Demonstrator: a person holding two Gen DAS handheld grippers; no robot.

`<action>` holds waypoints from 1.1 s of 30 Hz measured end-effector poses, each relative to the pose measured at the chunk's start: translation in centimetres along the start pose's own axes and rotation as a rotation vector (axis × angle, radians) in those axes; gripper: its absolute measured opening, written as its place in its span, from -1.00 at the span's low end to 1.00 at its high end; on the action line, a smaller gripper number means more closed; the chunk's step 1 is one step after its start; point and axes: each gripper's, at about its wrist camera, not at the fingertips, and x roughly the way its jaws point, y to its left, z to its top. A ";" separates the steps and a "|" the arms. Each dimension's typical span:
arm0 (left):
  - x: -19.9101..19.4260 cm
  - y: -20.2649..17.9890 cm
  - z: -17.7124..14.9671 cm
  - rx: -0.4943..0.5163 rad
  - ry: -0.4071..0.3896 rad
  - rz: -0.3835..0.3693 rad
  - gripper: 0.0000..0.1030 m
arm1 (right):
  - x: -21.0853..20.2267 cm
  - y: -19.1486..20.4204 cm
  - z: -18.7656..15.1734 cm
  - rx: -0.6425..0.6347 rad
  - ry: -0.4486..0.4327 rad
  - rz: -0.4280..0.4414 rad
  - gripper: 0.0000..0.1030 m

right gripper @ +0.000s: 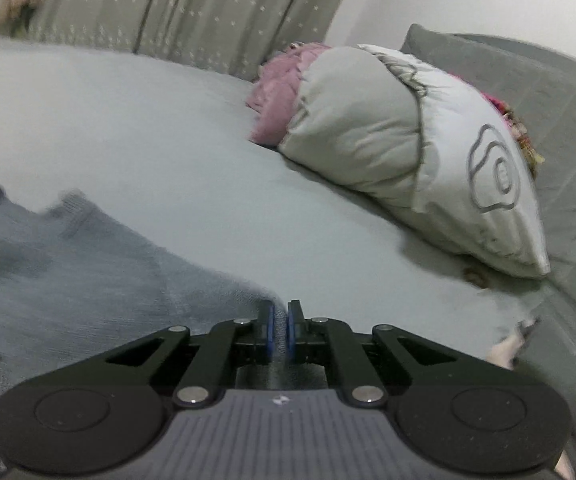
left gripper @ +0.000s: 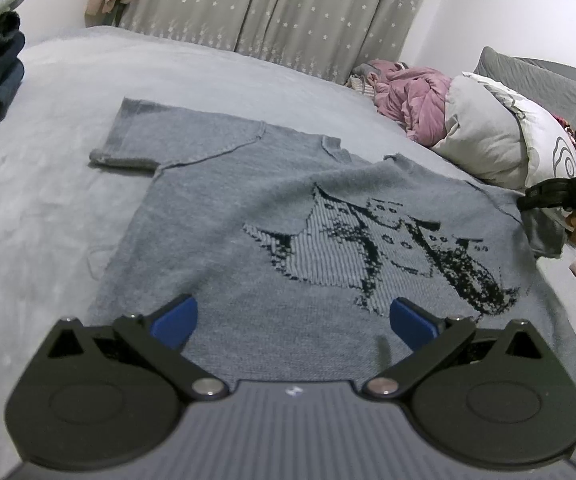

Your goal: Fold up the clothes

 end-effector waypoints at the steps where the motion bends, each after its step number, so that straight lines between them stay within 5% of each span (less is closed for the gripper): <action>1: 0.0 0.0 0.0 0.001 0.001 0.001 0.99 | 0.6 0.0 -0.3 -0.019 0.011 -0.032 -0.91; 12: 0.2 -0.4 0.0 0.025 0.008 0.018 0.99 | 0.4 -2.9 -4.0 0.177 0.097 0.108 -0.53; 24: -0.3 -0.8 0.0 0.038 0.013 0.035 0.99 | -5.6 -7.1 -11.9 0.413 0.143 0.413 -0.30; 33: 0.0 -5.9 0.5 0.091 0.072 0.064 0.99 | -3.8 -10.3 -14.5 0.542 0.162 0.565 -0.26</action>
